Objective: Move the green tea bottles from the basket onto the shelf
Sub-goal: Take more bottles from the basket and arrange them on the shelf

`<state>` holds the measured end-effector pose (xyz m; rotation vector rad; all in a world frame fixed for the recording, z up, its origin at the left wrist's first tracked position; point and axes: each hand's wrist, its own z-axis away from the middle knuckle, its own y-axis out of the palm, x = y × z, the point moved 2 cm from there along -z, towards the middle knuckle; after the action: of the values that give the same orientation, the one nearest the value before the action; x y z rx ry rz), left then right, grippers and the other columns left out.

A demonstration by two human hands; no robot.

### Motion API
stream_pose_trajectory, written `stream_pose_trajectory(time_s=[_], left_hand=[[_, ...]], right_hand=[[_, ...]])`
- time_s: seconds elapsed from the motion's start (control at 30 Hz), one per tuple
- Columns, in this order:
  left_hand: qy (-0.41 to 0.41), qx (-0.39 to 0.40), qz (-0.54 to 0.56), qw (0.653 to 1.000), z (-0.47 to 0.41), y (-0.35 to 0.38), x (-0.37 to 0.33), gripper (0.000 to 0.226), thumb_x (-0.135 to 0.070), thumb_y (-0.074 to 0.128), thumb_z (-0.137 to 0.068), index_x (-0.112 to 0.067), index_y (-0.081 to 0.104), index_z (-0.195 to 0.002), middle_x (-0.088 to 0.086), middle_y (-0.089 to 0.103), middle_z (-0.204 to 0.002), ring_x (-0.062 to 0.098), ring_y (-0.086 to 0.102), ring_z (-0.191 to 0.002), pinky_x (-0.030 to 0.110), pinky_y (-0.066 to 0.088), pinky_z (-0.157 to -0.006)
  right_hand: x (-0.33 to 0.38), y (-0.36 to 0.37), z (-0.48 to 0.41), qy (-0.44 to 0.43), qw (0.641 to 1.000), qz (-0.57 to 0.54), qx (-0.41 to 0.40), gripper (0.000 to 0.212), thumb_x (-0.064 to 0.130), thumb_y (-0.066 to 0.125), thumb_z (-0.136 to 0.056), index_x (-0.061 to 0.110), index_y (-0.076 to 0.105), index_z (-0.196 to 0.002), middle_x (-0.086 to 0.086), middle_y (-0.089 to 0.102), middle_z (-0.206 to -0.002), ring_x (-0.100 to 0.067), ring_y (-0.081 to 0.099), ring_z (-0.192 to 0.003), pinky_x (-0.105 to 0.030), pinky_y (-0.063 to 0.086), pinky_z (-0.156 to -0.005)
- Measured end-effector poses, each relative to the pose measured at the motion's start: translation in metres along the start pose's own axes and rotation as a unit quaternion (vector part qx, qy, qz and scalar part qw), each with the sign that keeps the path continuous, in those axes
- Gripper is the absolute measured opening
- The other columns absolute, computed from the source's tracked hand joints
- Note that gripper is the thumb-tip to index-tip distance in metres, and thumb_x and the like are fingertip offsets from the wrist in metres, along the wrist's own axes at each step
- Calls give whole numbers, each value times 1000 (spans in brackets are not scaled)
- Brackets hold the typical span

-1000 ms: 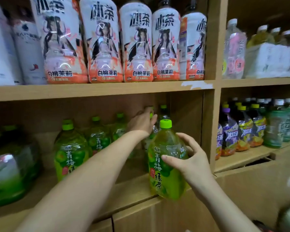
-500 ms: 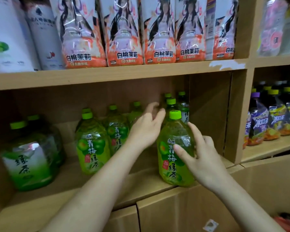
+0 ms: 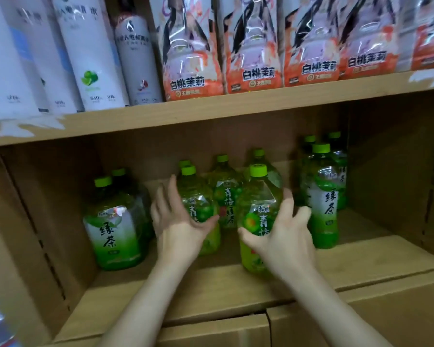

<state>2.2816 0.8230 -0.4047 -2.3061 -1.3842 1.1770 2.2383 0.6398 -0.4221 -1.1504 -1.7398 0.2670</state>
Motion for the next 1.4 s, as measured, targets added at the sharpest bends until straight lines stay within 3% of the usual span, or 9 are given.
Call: stream_pose_trajectory(time_s=[0.13, 0.37, 0.6, 0.77, 0.9, 1.03, 1.17, 1.3, 1.4], left_hand=[[-96, 83, 110, 986, -8, 24, 26, 120, -40, 87, -57, -36, 7, -146, 6, 47, -140, 30, 52, -122, 34, 43, -96], [-105, 34, 154, 982, -9, 28, 50, 118, -44, 90, -47, -53, 13, -136, -4, 61, -124, 19, 61, -110, 33, 50, -92], [-100, 43, 198, 974, -10, 31, 54, 114, -29, 89, -57, -36, 17, -145, 1, 57, -129, 22, 56, -116, 24, 41, -89], [-91, 32, 224, 970, -8, 31, 51, 110, -26, 89, -57, -37, 20, -143, -4, 56, -127, 14, 55, -113, 22, 40, -89], [-78, 16, 182, 980, -8, 31, 52, 112, -35, 89, -55, -35, 20, -143, 4, 47, -137, 21, 44, -127, 32, 39, -101], [72, -69, 30, 995, -1, 18, 33, 97, -36, 83, -64, -33, 26, -143, 8, 33, -149, 29, 27, -136, 47, 29, -109], [331, -15, -112, 937, 23, 28, -1, 62, -35, 64, -82, -35, 39, -139, -1, 35, -151, 22, 28, -139, 47, 25, -113], [355, 78, -209, 908, 30, 42, -5, 51, -29, 73, -71, -28, 61, -121, 2, 41, -148, 23, 33, -139, 48, 28, -109], [335, 102, -209, 913, 31, 38, -13, 37, -25, 74, -68, -24, 68, -104, 5, 53, -137, 29, 45, -130, 49, 50, -90]], right_hand=[[12, 22, -13, 23, 999, -7, 21, 117, 67, 70, -63, 26, 1, -148, -15, 34, -128, -35, 61, -94, -38, 51, -77], [20, 47, -38, -12, 998, -27, 51, 111, 69, 63, -70, 27, -1, -150, -14, 43, -141, -32, 58, -111, -36, 51, -83], [30, 61, -44, -23, 994, 27, 104, 104, 65, 47, -83, 20, -22, -147, -11, 3, -160, -31, 42, -133, -38, 48, -89], [18, 56, -30, -67, 996, -47, 40, 90, 49, 67, -80, 27, 11, -147, -12, 23, -145, -32, 58, -108, -35, 50, -81], [17, 51, -32, -73, 994, -73, 39, 89, 35, 73, -78, 28, 17, -147, -13, 33, -143, -35, 59, -109, -37, 49, -85], [4, 30, -38, -76, 993, -77, 55, 74, 20, 65, -84, 33, 26, -146, -10, 62, -122, -29, 65, -96, -37, 54, -82], [-16, 9, -29, -87, 992, -92, 6, 56, 17, 63, -83, 25, 45, -135, -5, 67, -106, -25, 64, -92, -35, 54, -80], [-49, -28, -21, -61, 970, -113, -206, 45, 13, 72, -78, 12, 51, -118, -5, 46, -110, -16, 49, -91, -30, 45, -75], [-80, -42, -27, 24, 973, -115, -199, 67, 16, 79, -71, 17, 38, -124, -15, 36, -127, -27, 48, -106, -40, 48, -87]])
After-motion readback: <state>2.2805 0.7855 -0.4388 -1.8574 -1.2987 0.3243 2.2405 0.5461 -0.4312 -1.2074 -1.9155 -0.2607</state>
